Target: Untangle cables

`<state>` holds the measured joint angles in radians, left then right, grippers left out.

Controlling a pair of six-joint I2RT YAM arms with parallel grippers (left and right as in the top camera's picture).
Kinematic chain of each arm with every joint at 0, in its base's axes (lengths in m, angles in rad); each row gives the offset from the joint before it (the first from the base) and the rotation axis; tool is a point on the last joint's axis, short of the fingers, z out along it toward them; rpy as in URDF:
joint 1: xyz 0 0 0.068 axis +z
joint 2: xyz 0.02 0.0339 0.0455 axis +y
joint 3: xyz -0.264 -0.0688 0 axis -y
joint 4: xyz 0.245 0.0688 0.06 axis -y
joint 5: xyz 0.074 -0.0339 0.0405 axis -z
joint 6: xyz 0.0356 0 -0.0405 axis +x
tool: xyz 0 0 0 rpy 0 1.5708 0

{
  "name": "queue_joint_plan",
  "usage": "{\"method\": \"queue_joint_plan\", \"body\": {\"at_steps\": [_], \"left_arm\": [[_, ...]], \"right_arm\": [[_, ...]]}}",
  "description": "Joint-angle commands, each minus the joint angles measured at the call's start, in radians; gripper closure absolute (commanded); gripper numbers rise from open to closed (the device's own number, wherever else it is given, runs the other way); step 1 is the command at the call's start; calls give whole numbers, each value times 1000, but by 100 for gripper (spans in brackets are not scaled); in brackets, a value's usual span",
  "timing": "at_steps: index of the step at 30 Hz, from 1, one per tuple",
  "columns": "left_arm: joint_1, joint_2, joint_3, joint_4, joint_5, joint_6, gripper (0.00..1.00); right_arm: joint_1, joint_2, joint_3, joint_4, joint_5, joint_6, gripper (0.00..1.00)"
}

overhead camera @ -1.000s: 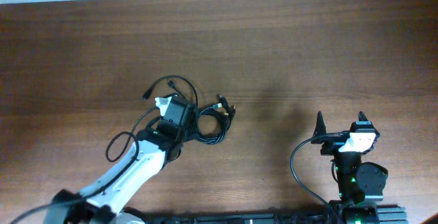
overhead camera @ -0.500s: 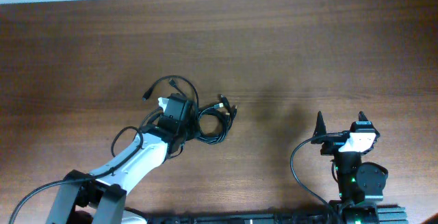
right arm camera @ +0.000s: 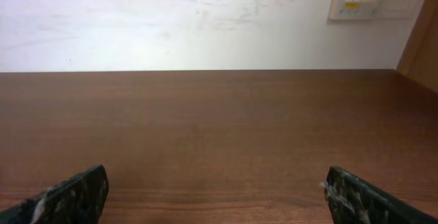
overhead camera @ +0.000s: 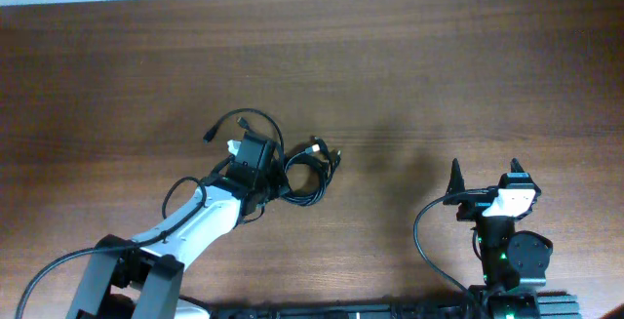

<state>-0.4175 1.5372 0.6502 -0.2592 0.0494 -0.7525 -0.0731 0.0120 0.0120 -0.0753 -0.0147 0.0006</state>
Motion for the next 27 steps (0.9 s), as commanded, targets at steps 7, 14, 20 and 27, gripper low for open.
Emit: {"method": "queue_joint_plan", "body": {"at_steps": [7,14,20,27], "left_arm": [[21,-401,8,-18,-57,40,100],[21,-597,8,10,-56,142,100],[21,-605,8,24,-56,171,100],[21,-605,8,6,-56,171,100]], "right_arm": [[1,-8,-6,-4,12,4,1],[1,-8,-6,-5,12,4,1],[1,-8,-6,-4,12,4,1],[1,-8,-6,-5,12,4,1]]}}
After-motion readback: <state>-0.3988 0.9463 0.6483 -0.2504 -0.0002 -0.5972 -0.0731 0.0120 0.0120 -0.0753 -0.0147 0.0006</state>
